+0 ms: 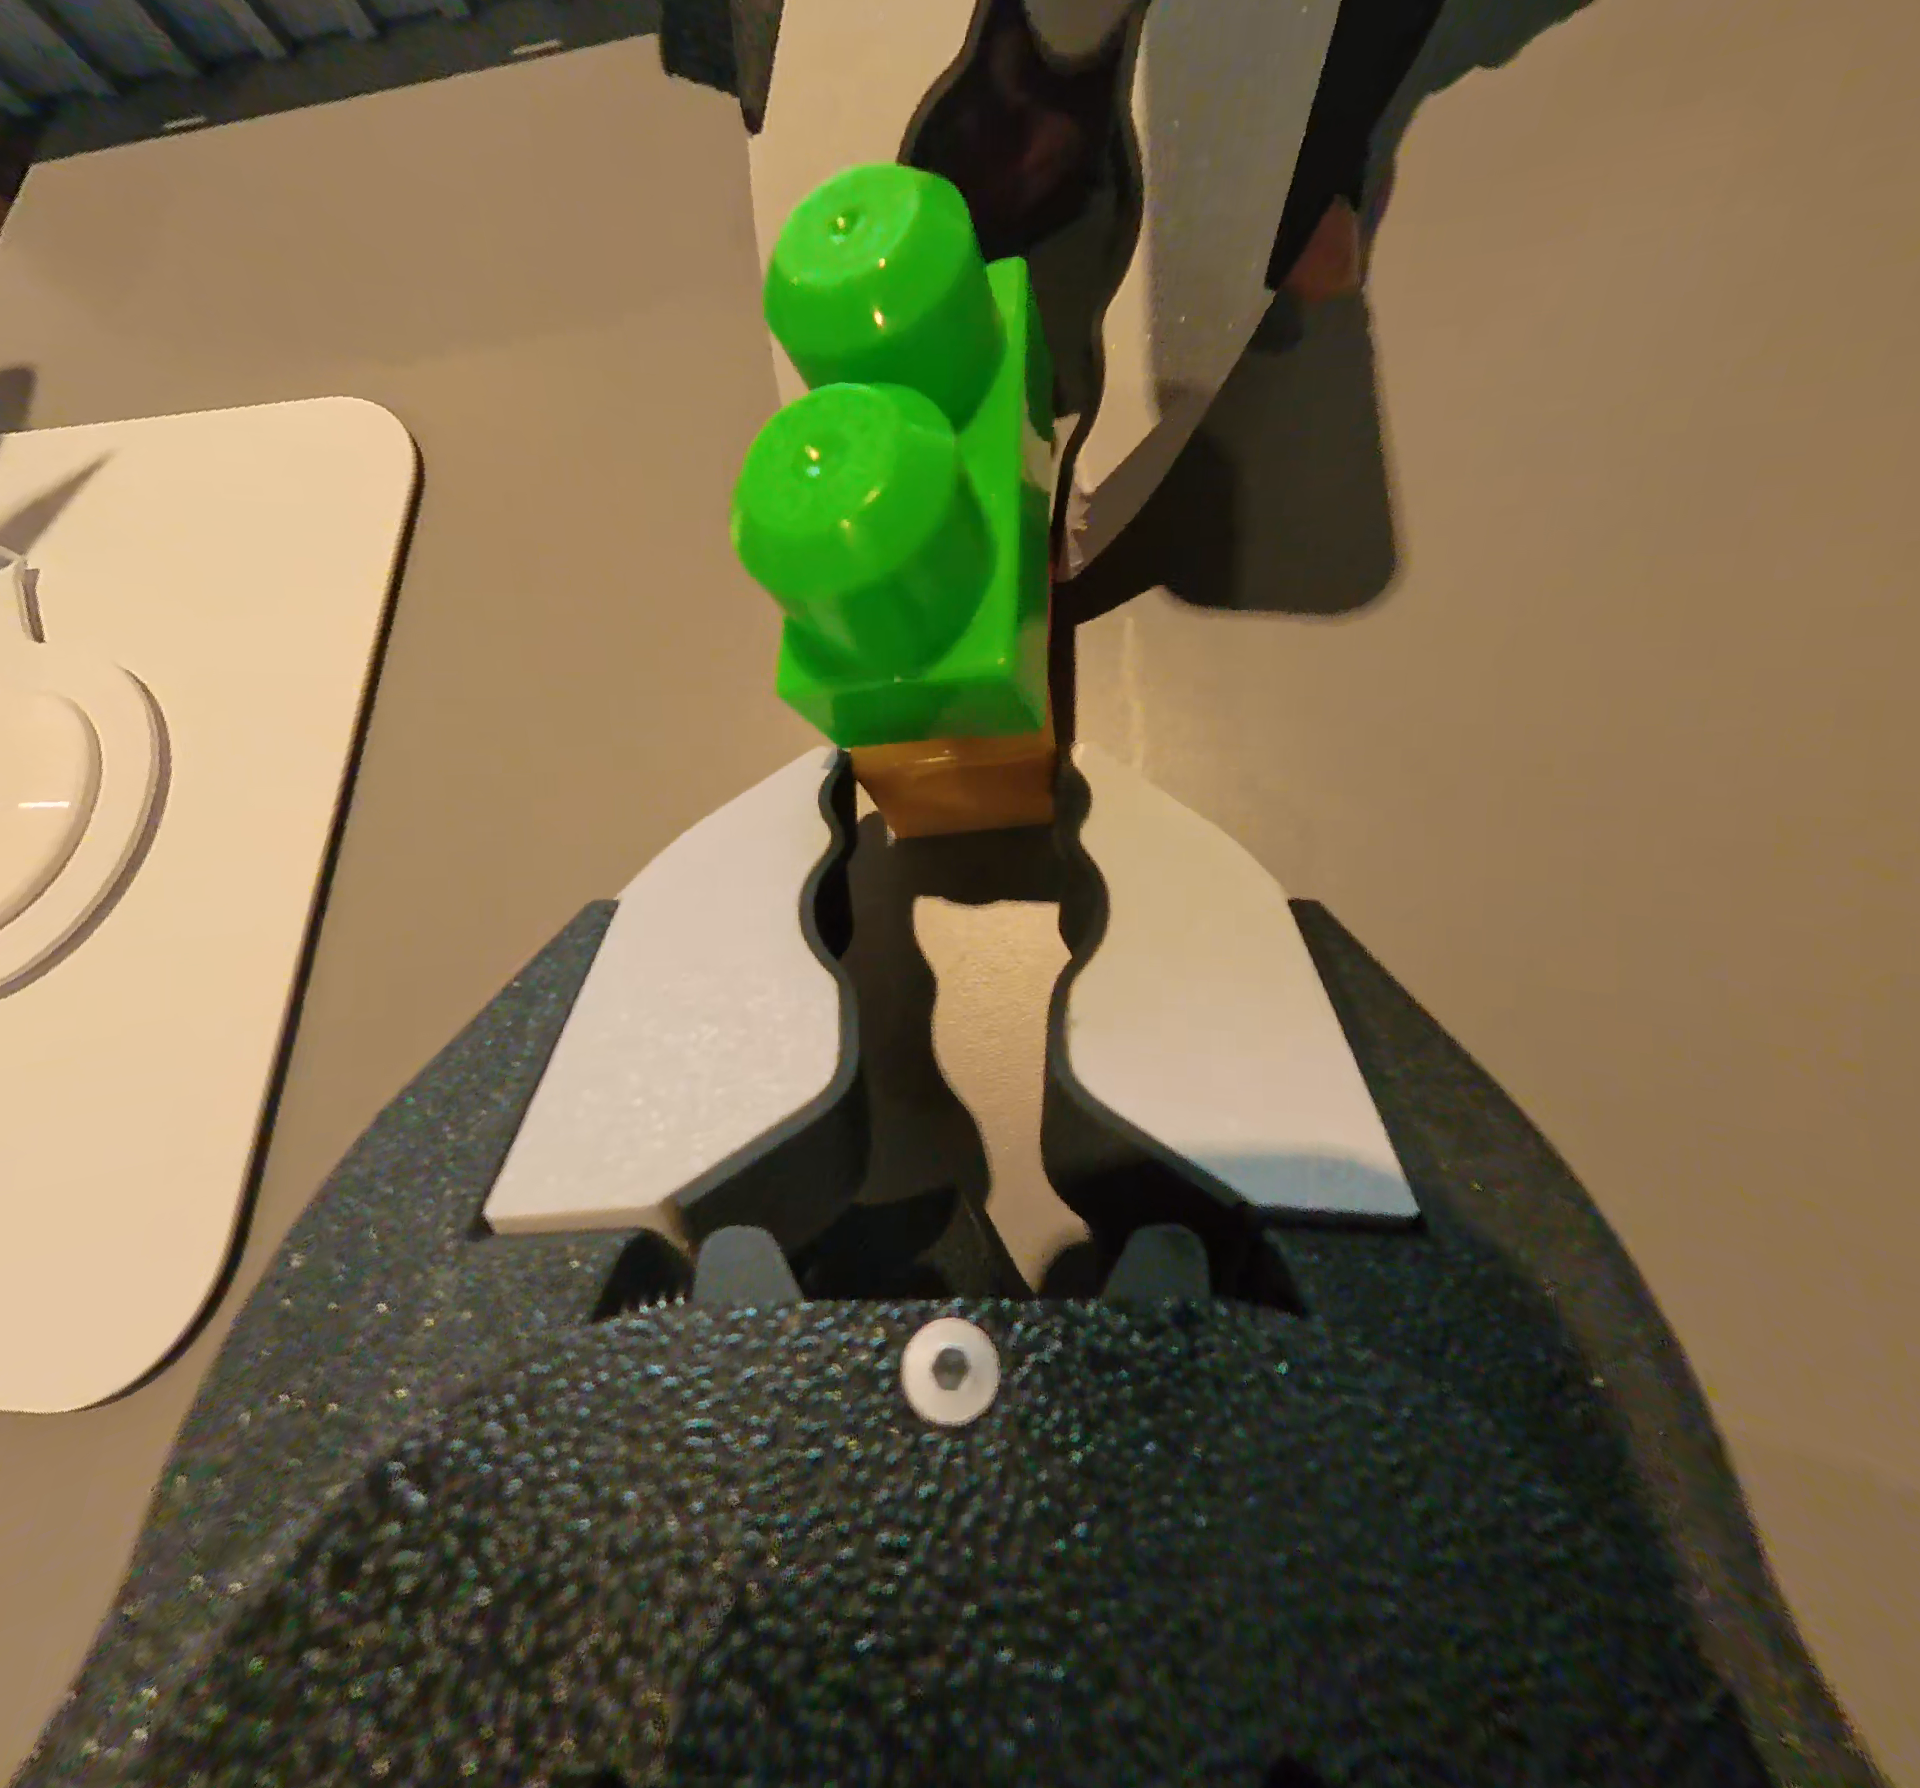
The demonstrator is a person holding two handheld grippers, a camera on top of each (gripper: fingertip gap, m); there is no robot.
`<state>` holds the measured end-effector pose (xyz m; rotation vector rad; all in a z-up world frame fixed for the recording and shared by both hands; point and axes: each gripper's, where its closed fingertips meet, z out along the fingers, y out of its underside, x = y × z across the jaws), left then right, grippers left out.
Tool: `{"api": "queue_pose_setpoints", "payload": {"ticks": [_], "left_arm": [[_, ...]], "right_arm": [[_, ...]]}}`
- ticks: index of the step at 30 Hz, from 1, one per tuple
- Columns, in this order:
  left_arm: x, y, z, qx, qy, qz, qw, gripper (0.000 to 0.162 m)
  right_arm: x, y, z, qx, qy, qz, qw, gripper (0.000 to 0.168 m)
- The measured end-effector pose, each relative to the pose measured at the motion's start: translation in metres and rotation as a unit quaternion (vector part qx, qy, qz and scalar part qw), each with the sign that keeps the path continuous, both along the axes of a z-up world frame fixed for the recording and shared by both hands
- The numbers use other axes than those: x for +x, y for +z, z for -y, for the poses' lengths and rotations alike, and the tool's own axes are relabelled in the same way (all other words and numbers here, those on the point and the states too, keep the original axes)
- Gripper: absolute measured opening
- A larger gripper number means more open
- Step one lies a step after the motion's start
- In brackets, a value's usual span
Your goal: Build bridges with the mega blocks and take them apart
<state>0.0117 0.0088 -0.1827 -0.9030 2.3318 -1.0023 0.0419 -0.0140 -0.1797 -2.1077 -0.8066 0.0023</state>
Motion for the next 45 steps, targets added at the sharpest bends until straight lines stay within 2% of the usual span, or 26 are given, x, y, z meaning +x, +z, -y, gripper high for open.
{"api": "queue_pose_setpoints", "payload": {"ticks": [5, 24, 36, 41, 45], "left_arm": [[-0.002, 0.0, 0.002, 0.003, -0.01, 0.004, 1.0, 0.036], [-0.002, 0.0, 0.003, 0.008, -0.011, 0.006, 1.0, 0.036], [-0.006, 0.002, -0.003, 0.011, 0.0, 0.008, 1.0, 0.041], [-0.011, 0.033, -0.009, -0.042, 0.019, 0.055, 0.997, 0.049], [-0.008, 0.072, -0.006, -0.127, 0.032, 0.111, 0.985, 0.053]], "right_arm": [[0.002, 0.0, -0.001, 0.0, -0.018, 0.001, 1.0, 0.04], [-0.001, 0.0, 0.001, -0.001, -0.008, -0.005, 1.0, 0.041], [-0.003, 0.002, 0.004, -0.001, 0.007, -0.015, 1.0, 0.053], [-0.002, 0.008, 0.015, -0.006, 0.03, -0.041, 0.999, 0.064], [-0.002, 0.042, 0.015, 0.034, 0.032, -0.137, 0.99, 0.06]]}}
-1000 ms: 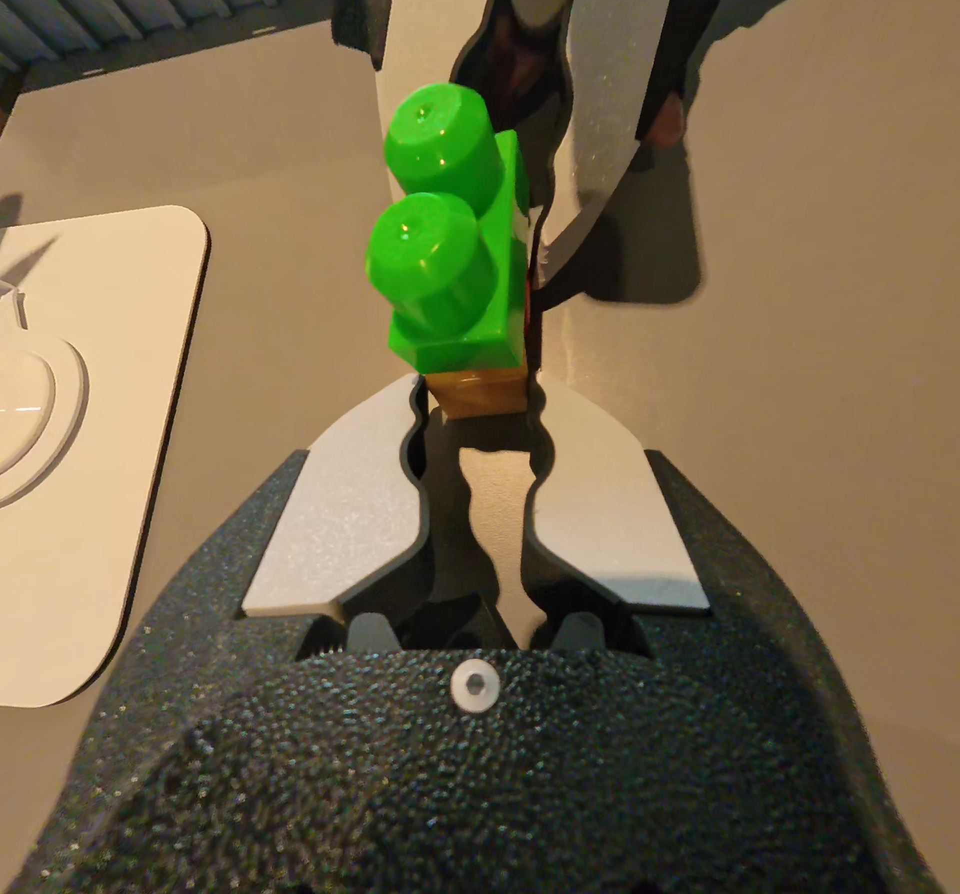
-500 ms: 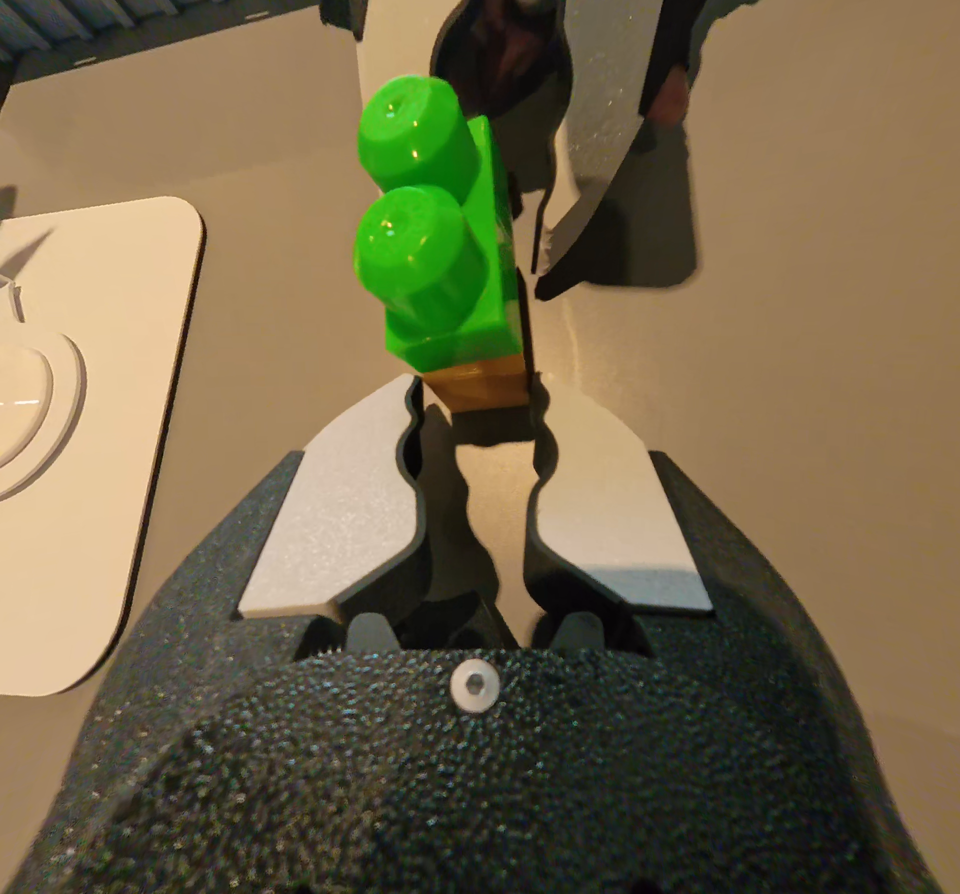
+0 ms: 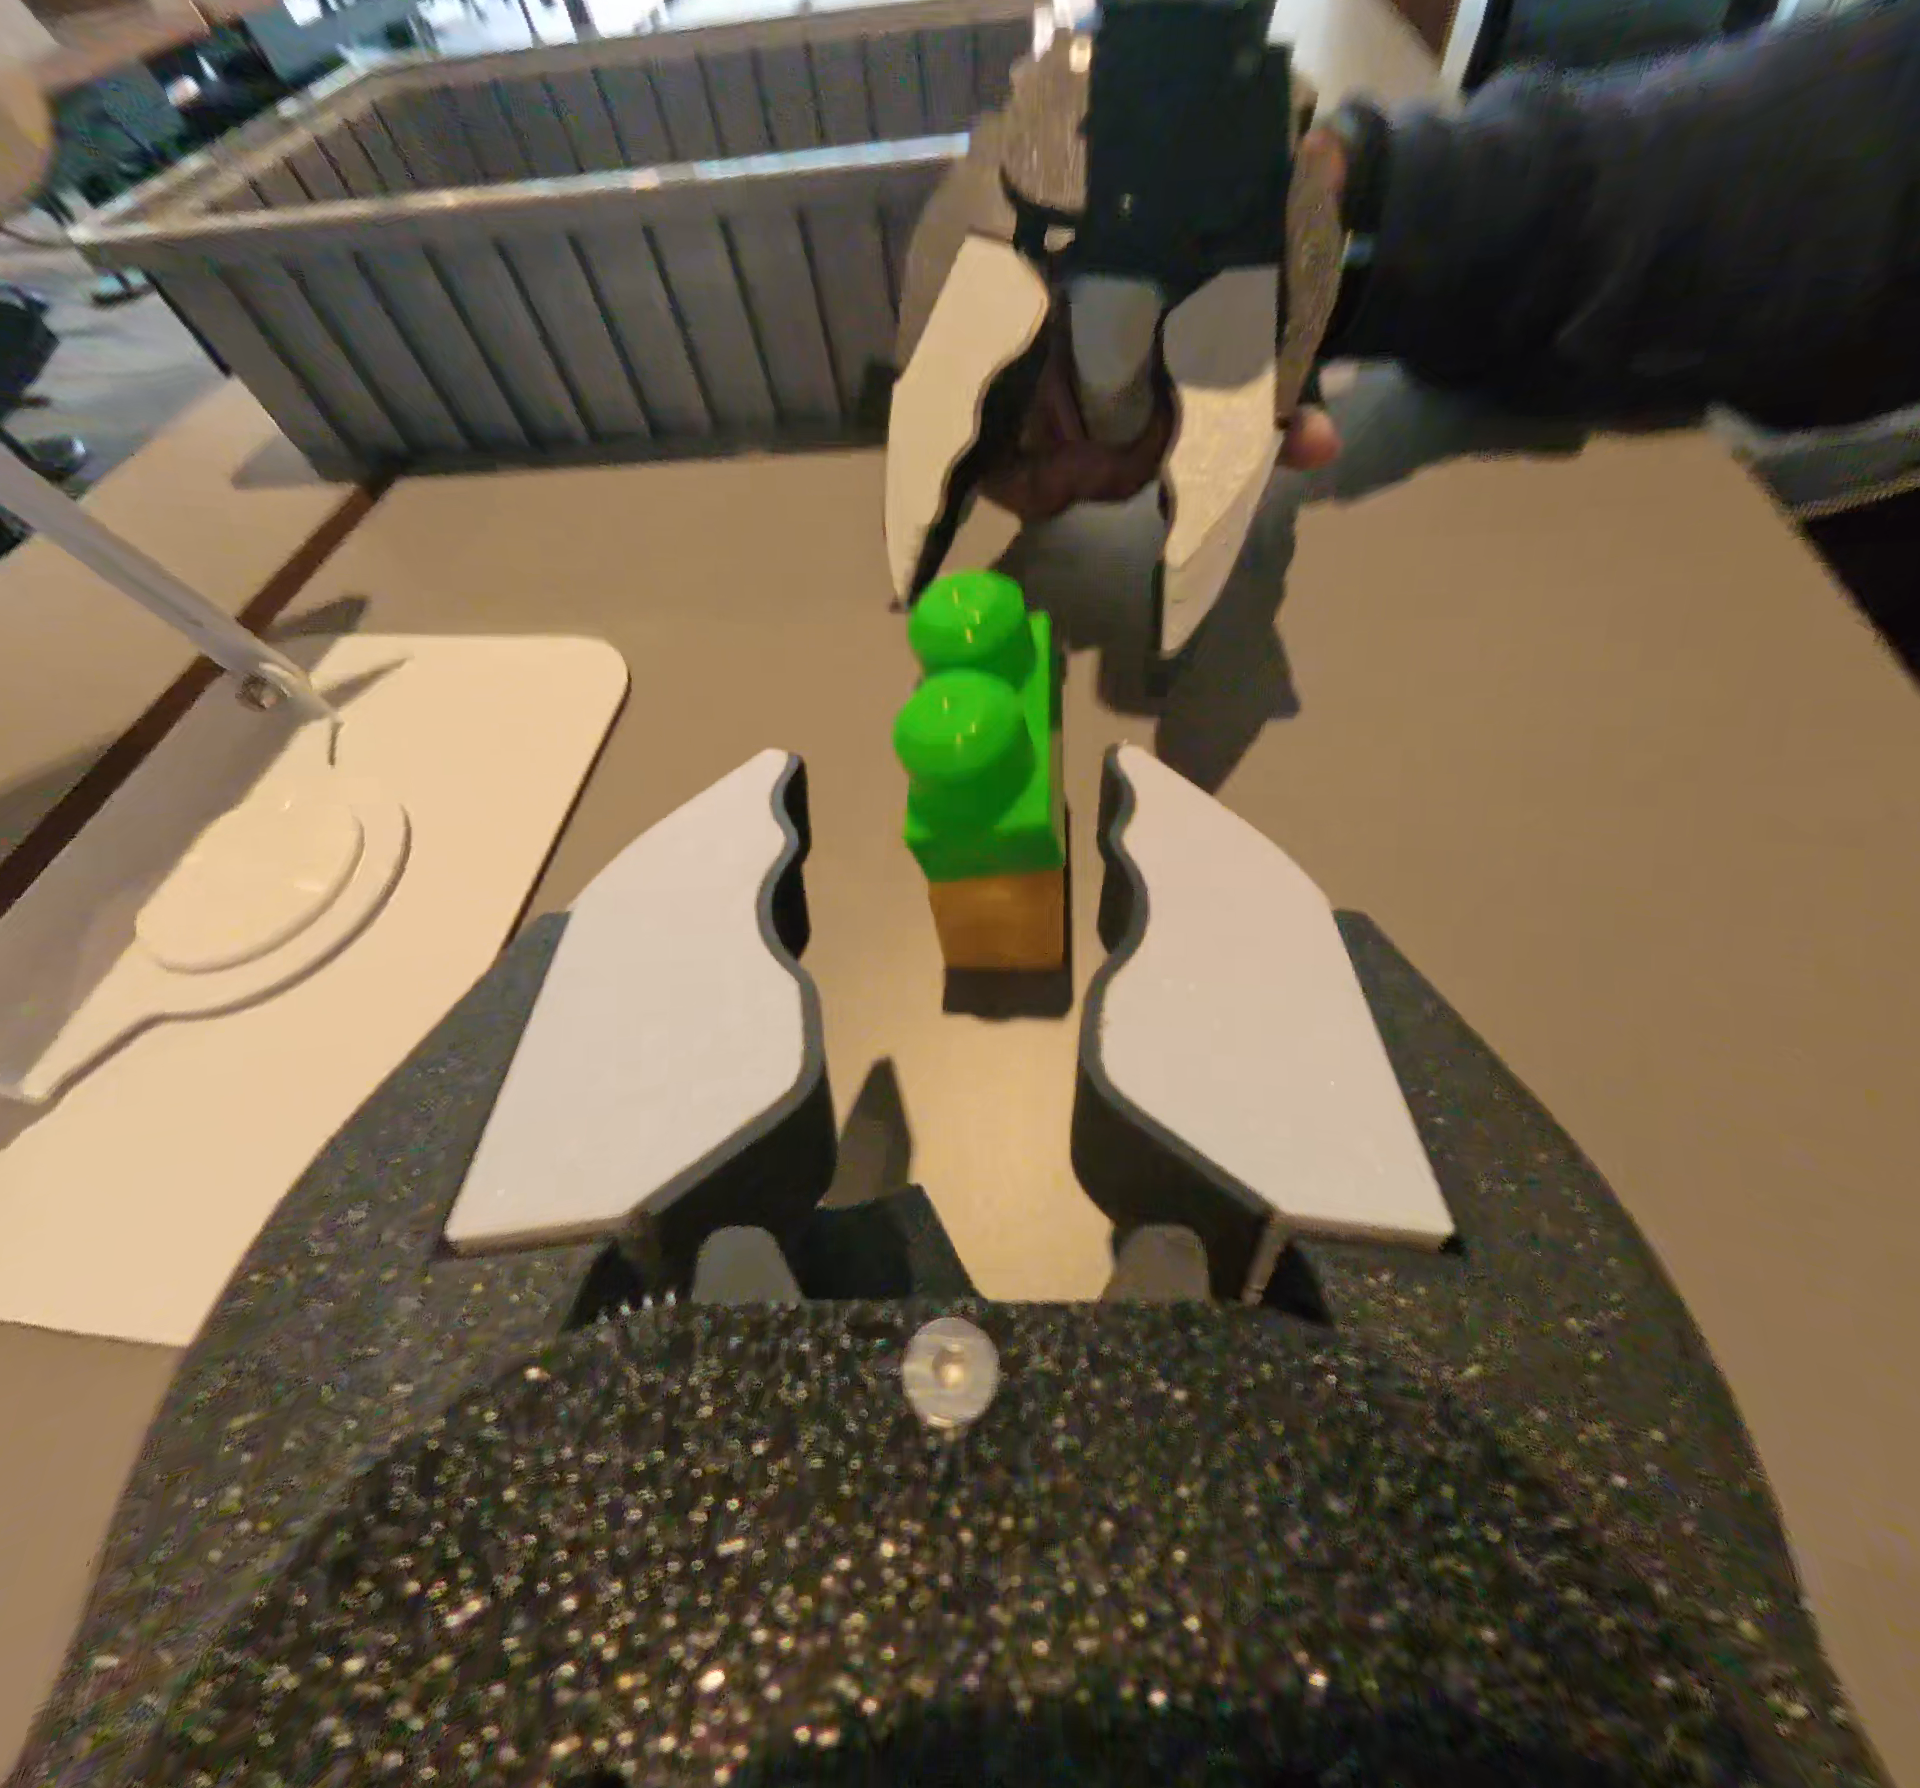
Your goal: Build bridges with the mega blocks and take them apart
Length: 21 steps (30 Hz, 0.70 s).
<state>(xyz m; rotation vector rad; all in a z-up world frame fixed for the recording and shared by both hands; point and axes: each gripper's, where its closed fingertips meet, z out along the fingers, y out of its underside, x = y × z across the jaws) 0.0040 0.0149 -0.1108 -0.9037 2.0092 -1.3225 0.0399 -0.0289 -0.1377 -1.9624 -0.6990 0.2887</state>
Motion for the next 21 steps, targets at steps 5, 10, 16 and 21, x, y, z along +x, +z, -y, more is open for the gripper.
{"api": "queue_pose_setpoints", "payload": {"ticks": [5, 10, 16, 21], "left_arm": [[0.01, 0.002, 0.011, -0.061, -0.004, -0.012, 0.998, 0.049], [0.015, -0.011, 0.014, -0.065, 0.0, -0.037, 0.997, 0.041], [0.013, -0.02, 0.018, -0.046, -0.007, -0.04, 0.998, 0.03], [0.01, -0.02, 0.02, -0.041, -0.013, -0.028, 0.999, 0.029]], "right_arm": [[-0.002, 0.024, -0.011, 0.021, -0.017, -0.103, 0.994, 0.041], [-0.009, 0.015, -0.019, 0.004, -0.021, -0.095, 0.995, 0.03], [-0.012, 0.01, -0.017, 0.003, -0.02, -0.076, 0.997, 0.028], [-0.014, 0.01, -0.014, -0.001, -0.015, -0.061, 0.998, 0.028]]}}
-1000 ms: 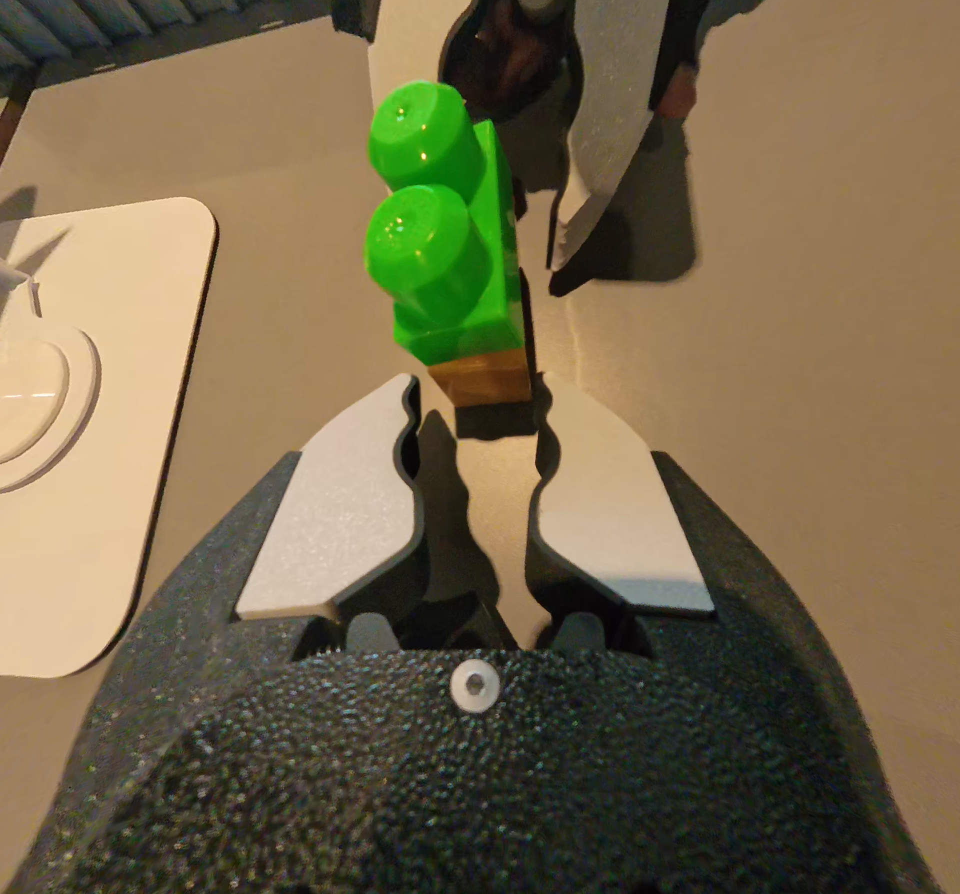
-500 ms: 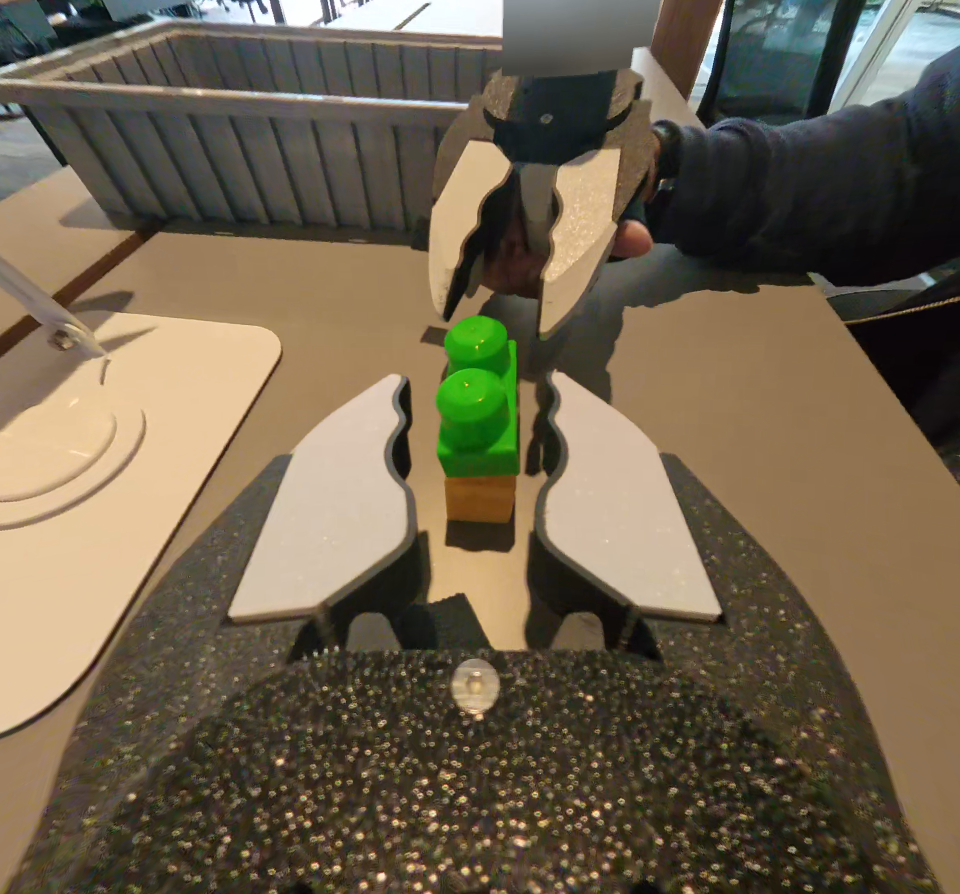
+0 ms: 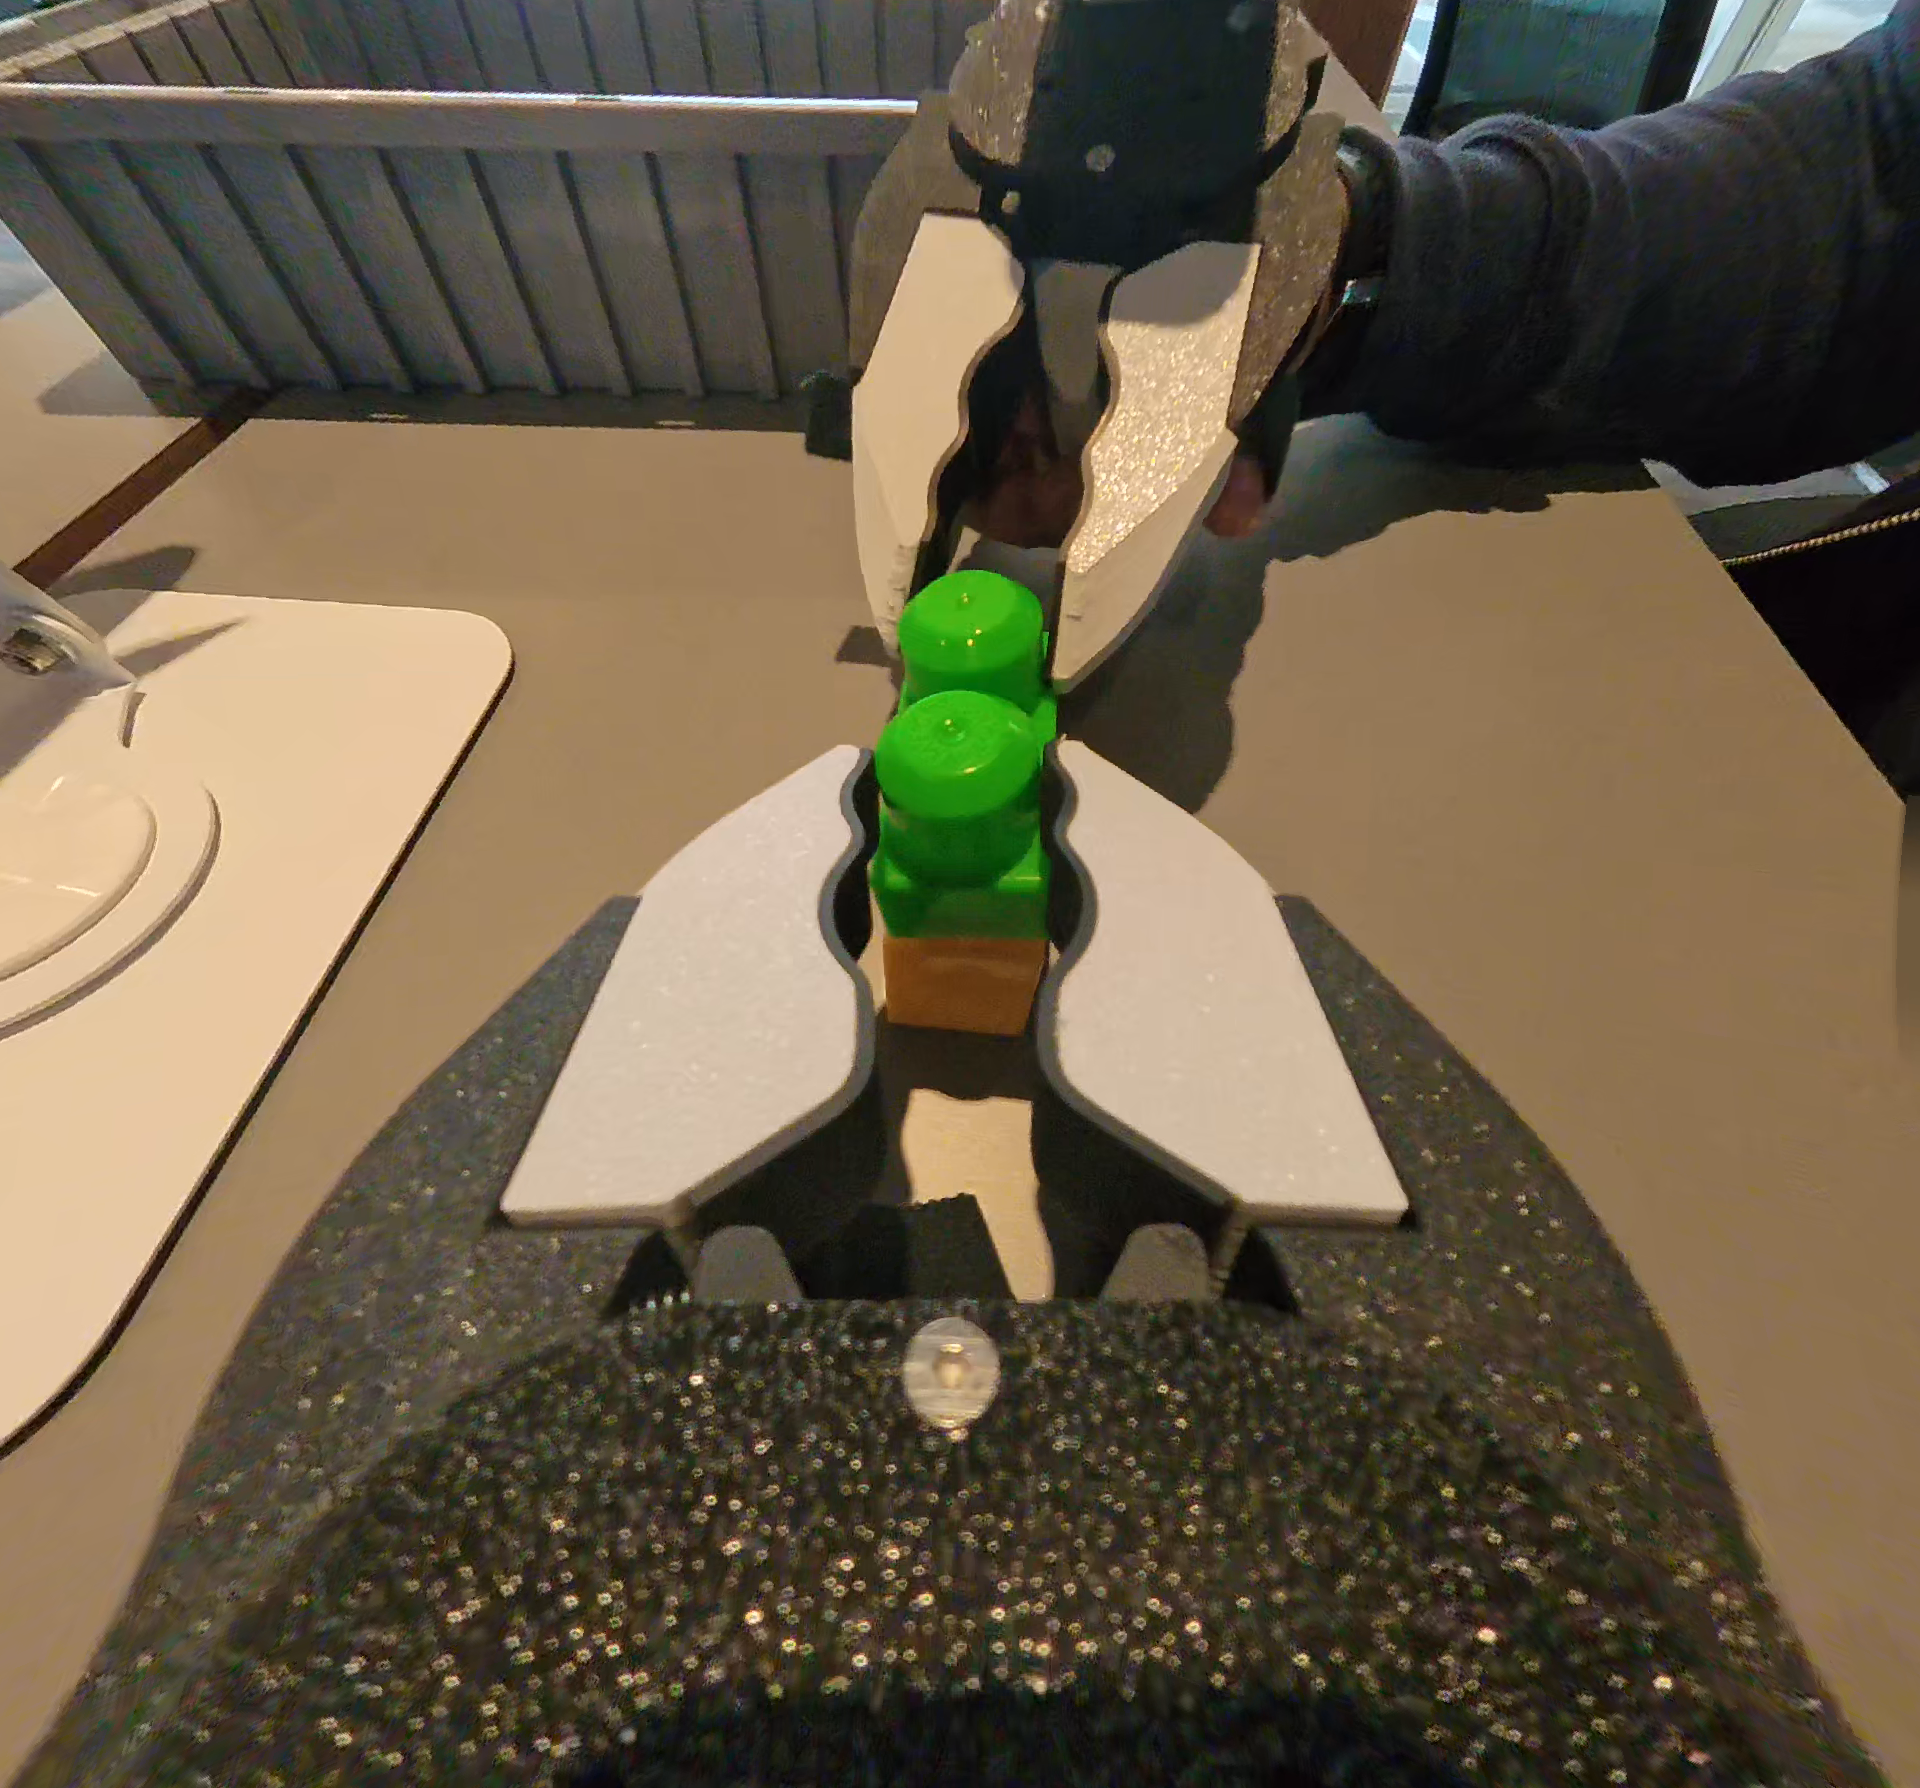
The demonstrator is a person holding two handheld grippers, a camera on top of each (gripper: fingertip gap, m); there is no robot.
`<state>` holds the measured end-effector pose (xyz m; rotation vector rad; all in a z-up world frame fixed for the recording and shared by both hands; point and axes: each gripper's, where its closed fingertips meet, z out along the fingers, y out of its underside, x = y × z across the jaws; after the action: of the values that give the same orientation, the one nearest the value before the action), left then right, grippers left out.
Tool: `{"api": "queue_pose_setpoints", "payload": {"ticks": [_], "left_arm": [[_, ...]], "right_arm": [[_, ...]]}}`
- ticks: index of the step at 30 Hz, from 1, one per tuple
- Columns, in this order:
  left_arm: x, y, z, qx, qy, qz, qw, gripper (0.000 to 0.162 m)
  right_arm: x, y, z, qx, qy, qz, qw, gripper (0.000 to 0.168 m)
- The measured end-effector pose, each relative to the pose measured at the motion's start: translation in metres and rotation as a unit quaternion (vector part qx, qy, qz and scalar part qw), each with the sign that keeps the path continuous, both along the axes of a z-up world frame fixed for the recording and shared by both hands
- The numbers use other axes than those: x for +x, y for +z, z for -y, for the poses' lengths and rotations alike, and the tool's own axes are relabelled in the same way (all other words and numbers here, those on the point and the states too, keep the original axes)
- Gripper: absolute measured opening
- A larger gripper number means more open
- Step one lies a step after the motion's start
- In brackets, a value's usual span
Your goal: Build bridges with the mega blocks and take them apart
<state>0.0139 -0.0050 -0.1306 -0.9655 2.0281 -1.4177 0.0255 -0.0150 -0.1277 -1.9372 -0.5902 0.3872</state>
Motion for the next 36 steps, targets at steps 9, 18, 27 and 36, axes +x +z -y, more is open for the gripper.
{"api": "queue_pose_setpoints", "payload": {"ticks": [9, 18, 27, 36], "left_arm": [[0.0, -0.005, 0.0, 0.029, 0.004, 0.02, 0.999, 0.029], [-0.001, -0.009, 0.0, 0.022, -0.007, 0.0, 1.0, 0.03], [-0.001, -0.011, 0.0, 0.027, -0.01, -0.005, 1.0, 0.03], [-0.003, -0.008, 0.002, 0.033, -0.018, 0.007, 0.999, 0.029]], "right_arm": [[0.0, -0.006, 0.001, -0.014, -0.004, 0.019, 1.0, 0.028], [-0.001, -0.009, 0.001, -0.038, 0.0, -0.015, 0.999, 0.029], [-0.002, -0.012, 0.0, -0.041, 0.005, -0.038, 0.998, 0.032], [-0.004, -0.009, 0.0, -0.026, 0.006, -0.038, 0.999, 0.031]]}}
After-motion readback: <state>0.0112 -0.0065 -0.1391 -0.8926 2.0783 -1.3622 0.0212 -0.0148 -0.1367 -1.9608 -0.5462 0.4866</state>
